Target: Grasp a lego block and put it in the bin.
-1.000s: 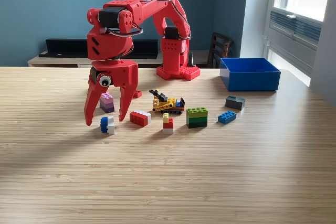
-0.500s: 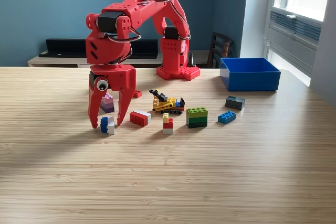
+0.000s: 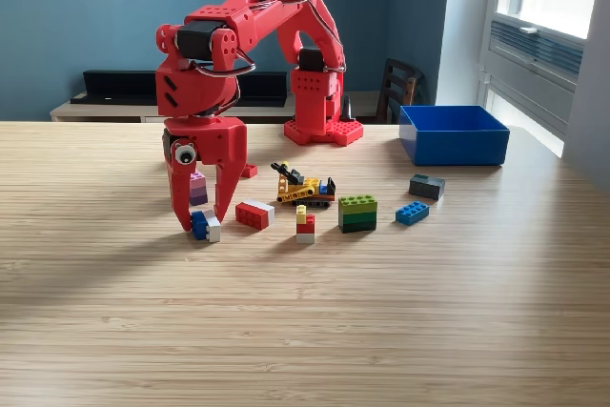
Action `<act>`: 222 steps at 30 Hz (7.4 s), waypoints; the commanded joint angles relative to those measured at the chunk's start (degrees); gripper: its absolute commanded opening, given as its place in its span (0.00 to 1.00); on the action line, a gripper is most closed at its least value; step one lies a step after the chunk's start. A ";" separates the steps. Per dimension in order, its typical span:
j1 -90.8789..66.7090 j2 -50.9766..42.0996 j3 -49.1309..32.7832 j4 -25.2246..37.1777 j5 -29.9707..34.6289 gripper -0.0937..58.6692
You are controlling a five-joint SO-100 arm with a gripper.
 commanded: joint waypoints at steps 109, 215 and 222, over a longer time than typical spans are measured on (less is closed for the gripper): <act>-18.46 48.78 22.15 24.43 -36.91 0.00; -49.92 53.88 45.09 9.84 -59.59 0.52; -53.00 58.36 47.99 9.67 -59.77 0.55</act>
